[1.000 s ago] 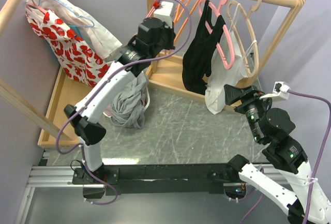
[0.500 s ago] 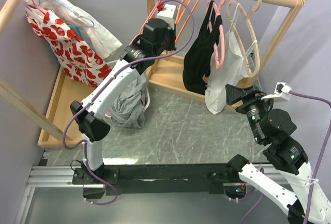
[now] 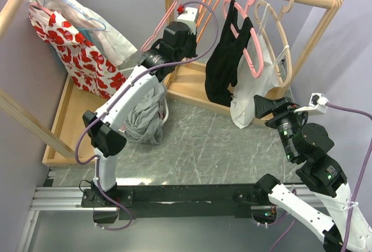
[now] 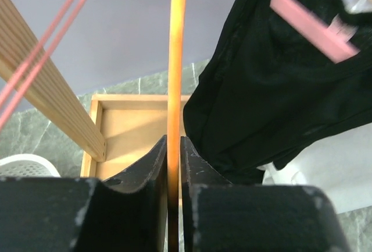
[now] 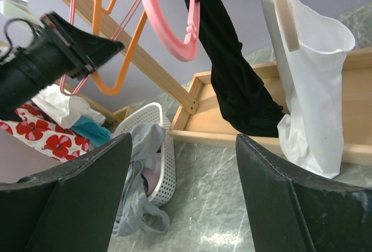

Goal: Remove the tank top from the hanger
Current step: Place the hanger at the clothesline, then pick up the hanger from the clothesline.

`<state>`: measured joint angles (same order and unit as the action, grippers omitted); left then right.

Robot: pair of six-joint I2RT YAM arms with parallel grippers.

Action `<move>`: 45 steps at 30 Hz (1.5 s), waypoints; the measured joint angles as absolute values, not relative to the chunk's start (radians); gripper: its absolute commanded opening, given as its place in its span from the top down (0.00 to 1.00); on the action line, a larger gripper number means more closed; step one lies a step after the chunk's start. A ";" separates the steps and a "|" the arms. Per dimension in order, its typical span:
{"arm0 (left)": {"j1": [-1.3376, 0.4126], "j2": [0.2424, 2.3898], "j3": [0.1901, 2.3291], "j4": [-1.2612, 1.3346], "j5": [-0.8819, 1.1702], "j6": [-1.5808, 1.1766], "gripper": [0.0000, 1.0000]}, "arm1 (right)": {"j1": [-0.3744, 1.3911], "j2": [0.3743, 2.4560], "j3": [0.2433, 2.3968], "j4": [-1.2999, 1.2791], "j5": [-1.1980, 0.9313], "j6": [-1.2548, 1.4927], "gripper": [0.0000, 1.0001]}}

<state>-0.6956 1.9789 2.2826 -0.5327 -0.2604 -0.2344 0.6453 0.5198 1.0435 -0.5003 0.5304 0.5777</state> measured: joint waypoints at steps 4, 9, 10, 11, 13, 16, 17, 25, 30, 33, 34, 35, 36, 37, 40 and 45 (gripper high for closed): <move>-0.695 1.928 2.151 -0.507 -0.262 -0.241 0.37 | 0.645 0.519 1.044 -0.500 0.530 0.577 0.20; -0.695 1.835 2.012 -0.481 -0.260 -0.250 0.19 | 0.645 0.516 1.044 -0.494 0.509 0.569 0.20; -0.695 1.806 1.985 -0.468 -0.260 -0.251 0.17 | 0.645 0.516 1.044 -0.490 0.503 0.561 0.21; -0.695 1.782 1.967 -0.464 -0.260 -0.252 0.13 | 0.645 0.516 1.044 -0.487 0.496 0.555 0.21; -0.695 1.715 1.915 -0.435 -0.260 -0.254 0.12 | 0.645 0.517 1.045 -0.478 0.468 0.533 0.21; -0.696 1.598 1.826 -0.391 -0.263 -0.258 0.12 | 0.645 0.525 1.064 -0.472 0.431 0.494 0.23; -0.696 1.559 1.794 -0.374 -0.263 -0.260 0.12 | 0.645 0.533 1.080 -0.471 0.421 0.479 0.23; -0.755 1.298 1.536 -0.241 -0.228 -0.255 0.11 | 0.645 0.695 1.267 -0.447 0.404 0.340 0.23; -0.862 1.272 1.472 -0.227 -0.189 -0.247 0.11 | 0.645 0.827 1.324 -0.425 0.446 0.258 0.23; -0.919 1.272 1.454 -0.229 -0.181 -0.243 0.12 | 0.645 0.876 1.332 -0.403 0.482 0.208 0.23; -0.935 1.272 1.451 -0.229 -0.180 -0.242 0.12 | 0.645 0.895 1.340 -0.402 0.492 0.194 0.23; -0.947 1.272 1.448 -0.229 -0.179 -0.241 0.12 | 0.645 0.918 1.348 -0.399 0.507 0.176 0.23; -0.957 1.272 1.447 -0.229 -0.177 -0.241 0.12 | 0.645 0.942 1.360 -0.396 0.520 0.156 0.23; -0.963 1.272 1.446 -0.229 -0.176 -0.241 0.12 | 0.645 0.962 1.374 -0.393 0.535 0.137 0.23; -0.972 1.272 1.446 -0.229 -0.175 -0.241 0.12 | 0.645 1.020 1.409 -0.366 0.583 0.085 0.23; -0.979 1.272 1.435 -0.228 -0.176 -0.241 0.12 | 0.645 1.055 1.417 -0.324 0.629 0.008 0.23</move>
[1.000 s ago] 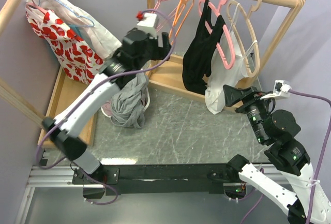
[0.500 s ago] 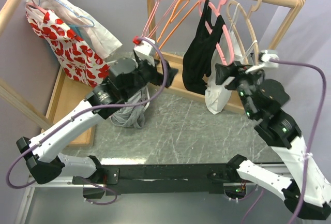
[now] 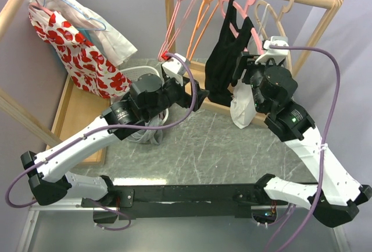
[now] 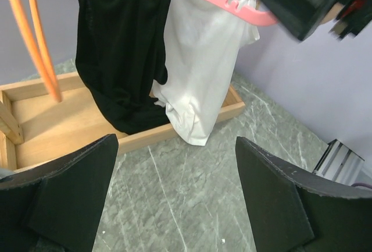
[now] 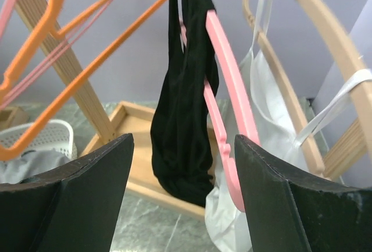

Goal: Remove the tank top from the hanger
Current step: Pick up the hanger from the clothesline.

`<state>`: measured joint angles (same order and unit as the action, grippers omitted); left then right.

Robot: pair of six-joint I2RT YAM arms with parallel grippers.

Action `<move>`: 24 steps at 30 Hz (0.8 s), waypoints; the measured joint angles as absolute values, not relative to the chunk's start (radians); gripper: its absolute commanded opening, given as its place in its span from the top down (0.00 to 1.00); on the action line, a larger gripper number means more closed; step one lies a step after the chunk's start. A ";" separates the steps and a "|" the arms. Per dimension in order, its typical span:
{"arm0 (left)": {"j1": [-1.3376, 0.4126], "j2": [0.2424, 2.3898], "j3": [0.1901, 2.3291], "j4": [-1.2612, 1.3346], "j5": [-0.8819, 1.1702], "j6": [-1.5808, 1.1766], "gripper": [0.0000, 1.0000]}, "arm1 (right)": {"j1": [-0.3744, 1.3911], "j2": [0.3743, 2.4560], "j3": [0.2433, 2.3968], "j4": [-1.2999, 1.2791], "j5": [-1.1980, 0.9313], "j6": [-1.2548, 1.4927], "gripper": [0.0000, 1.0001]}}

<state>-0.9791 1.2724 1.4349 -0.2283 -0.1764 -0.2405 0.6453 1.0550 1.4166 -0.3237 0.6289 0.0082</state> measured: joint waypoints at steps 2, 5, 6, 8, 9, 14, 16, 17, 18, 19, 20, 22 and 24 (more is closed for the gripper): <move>-0.980 1.272 1.428 -0.229 -0.178 -0.241 0.12 | 0.645 1.038 1.414 -0.306 0.620 -0.006 0.23; -0.981 1.272 1.423 -0.229 -0.179 -0.241 0.12 | 0.645 1.002 1.419 -0.283 0.606 -0.026 0.23; -0.981 1.272 1.423 -0.228 -0.179 -0.240 0.12 | 0.645 0.994 1.426 -0.280 0.599 -0.033 0.23; -0.981 1.273 1.423 -0.226 -0.177 -0.240 0.12 | 0.645 0.983 1.450 -0.270 0.588 -0.045 0.23; -0.981 1.274 1.423 -0.224 -0.176 -0.240 0.12 | 0.645 0.982 1.462 -0.262 0.587 -0.051 0.23; -0.981 1.296 1.423 -0.221 -0.170 -0.240 0.11 | 0.627 1.009 1.507 -0.256 0.586 -0.067 0.23; -0.981 1.308 1.423 -0.221 -0.165 -0.241 0.10 | 0.608 1.023 1.511 -0.259 0.582 -0.067 0.23; -0.981 1.315 1.423 -0.221 -0.160 -0.241 0.10 | 0.597 1.028 1.511 -0.265 0.578 -0.065 0.23; -0.981 1.321 1.423 -0.221 -0.154 -0.242 0.09 | 0.586 1.032 1.511 -0.268 0.573 -0.064 0.23; -0.981 1.327 1.423 -0.222 -0.150 -0.244 0.05 | 0.571 1.041 1.511 -0.275 0.556 -0.059 0.23; -0.981 1.332 1.423 -0.222 -0.145 -0.247 0.04 | 0.553 1.054 1.511 -0.286 0.538 -0.051 0.23; -0.981 1.340 1.423 -0.222 -0.133 -0.252 0.00 | 0.512 1.079 1.511 -0.310 0.500 -0.038 0.23; -0.982 1.346 1.422 -0.221 -0.124 -0.257 0.00 | 0.486 1.095 1.511 -0.327 0.472 -0.026 0.23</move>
<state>-0.9817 1.3457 1.4220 -0.2214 -0.1238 -0.2565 0.4862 1.0954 1.5108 -0.3271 0.4717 -0.0257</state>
